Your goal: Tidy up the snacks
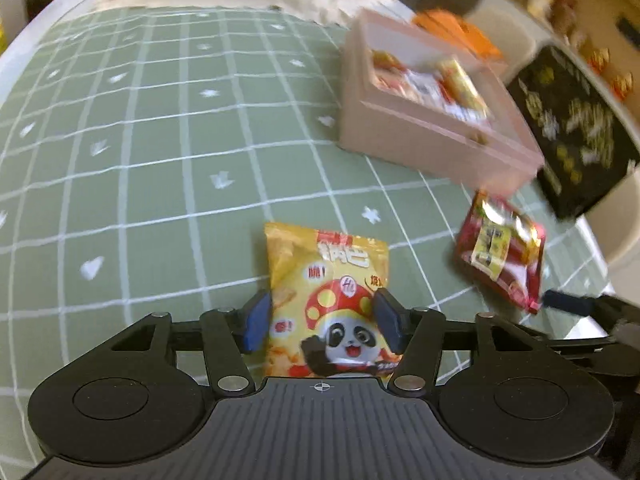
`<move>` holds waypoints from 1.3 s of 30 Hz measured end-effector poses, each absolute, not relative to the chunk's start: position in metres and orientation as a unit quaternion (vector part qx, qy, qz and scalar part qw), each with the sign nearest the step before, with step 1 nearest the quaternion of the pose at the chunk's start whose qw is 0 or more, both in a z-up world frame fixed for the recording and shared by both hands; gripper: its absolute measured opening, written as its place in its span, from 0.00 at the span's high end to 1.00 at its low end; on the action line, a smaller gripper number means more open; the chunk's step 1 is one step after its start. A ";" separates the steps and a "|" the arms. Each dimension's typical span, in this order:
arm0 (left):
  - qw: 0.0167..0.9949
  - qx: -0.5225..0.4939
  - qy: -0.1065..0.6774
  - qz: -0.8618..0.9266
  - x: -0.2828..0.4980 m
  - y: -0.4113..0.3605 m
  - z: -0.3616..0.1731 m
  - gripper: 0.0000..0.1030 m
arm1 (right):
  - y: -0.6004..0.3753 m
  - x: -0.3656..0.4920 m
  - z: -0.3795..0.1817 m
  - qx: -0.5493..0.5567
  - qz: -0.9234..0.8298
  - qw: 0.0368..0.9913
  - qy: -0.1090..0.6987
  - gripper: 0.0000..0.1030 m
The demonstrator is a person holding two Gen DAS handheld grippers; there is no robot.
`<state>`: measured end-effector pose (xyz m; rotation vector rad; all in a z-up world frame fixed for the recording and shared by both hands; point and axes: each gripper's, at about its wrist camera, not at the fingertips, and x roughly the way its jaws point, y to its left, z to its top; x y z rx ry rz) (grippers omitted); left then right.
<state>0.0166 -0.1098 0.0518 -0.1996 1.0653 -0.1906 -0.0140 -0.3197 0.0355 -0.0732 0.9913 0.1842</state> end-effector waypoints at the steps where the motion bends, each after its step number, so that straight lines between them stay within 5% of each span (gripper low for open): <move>1: 0.855 -0.071 0.506 -0.094 0.019 -0.119 0.051 0.31 | -0.324 -0.017 0.035 -0.029 0.086 0.875 0.475 0.13; 4: 0.854 -0.021 0.510 -0.099 0.023 -0.138 0.048 0.21 | -0.334 -0.016 0.038 0.009 0.062 0.876 0.479 0.12; 10: 0.857 0.019 0.503 -0.107 0.010 -0.143 0.046 0.25 | -0.336 0.028 0.043 0.124 0.006 0.851 0.510 0.05; 15: 0.855 -0.002 0.508 -0.103 0.008 -0.135 0.048 0.25 | -0.297 0.064 0.031 0.026 -0.045 0.865 0.499 0.01; 20: 0.855 -0.012 0.506 -0.110 0.005 -0.130 0.049 0.25 | -0.298 0.045 0.035 -0.004 0.019 0.878 0.479 0.17; 26: 0.854 -0.052 0.501 -0.128 -0.001 -0.119 0.049 0.25 | -0.320 -0.019 0.036 -0.032 0.072 0.871 0.484 0.17; 33: 0.852 -0.057 0.506 -0.121 0.001 -0.120 0.051 0.26 | -0.334 -0.037 0.032 -0.028 0.060 0.870 0.489 0.01; 35: 0.851 -0.065 0.507 -0.123 0.000 -0.119 0.051 0.30 | -0.329 -0.035 0.035 -0.028 0.060 0.866 0.496 0.12; 36: 0.849 -0.069 0.508 -0.124 0.000 -0.119 0.052 0.31 | -0.325 -0.036 0.040 -0.036 0.075 0.864 0.496 0.29; 39: 0.853 -0.061 0.502 -0.128 -0.003 -0.123 0.059 0.32 | -0.316 -0.038 0.050 -0.047 0.105 0.852 0.510 0.37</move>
